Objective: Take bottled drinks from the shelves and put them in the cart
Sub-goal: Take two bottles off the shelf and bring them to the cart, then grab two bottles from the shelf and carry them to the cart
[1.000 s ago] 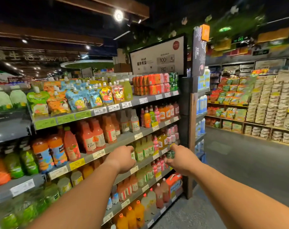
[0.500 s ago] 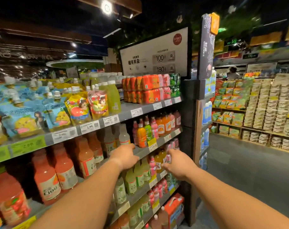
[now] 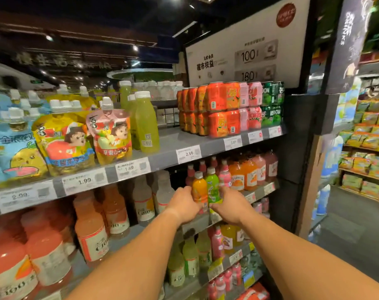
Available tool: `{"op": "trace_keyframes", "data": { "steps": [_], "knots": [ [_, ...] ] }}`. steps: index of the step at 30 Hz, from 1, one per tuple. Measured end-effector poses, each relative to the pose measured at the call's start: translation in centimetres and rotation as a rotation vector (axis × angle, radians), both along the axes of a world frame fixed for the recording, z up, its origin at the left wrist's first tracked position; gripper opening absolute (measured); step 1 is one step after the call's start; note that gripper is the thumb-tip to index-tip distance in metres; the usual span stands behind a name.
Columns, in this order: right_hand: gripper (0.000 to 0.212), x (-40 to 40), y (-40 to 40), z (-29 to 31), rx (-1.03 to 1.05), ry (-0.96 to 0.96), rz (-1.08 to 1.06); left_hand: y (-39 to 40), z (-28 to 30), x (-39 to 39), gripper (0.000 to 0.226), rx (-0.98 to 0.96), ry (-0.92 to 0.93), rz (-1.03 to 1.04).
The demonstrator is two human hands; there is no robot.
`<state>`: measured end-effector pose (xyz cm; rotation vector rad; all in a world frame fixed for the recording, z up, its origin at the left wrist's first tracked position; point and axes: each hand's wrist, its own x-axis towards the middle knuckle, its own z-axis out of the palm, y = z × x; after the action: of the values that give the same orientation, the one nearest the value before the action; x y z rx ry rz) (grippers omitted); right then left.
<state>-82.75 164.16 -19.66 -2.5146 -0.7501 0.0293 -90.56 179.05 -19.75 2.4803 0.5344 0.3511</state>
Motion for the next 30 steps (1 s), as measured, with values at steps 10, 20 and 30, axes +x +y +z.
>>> {"op": "trace_keyframes", "data": {
  "steps": [10, 20, 30],
  "knots": [
    [0.062, 12.7, 5.3, -2.0, 0.138, 0.024, 0.131, 1.4, -2.4, 9.1, 0.046, -0.219, -0.049, 0.332],
    [0.040, 16.2, 7.0, -4.1, 0.122, -0.097, 0.182, 1.1, -3.2, 11.1, 0.021, -0.135, -0.086, 0.377],
    [0.039, 15.3, 5.0, -2.2, 0.260, -0.133, 0.285, 0.1, -2.3, 10.1, 0.037, -0.074, -0.199, 0.403]
  ]
}}
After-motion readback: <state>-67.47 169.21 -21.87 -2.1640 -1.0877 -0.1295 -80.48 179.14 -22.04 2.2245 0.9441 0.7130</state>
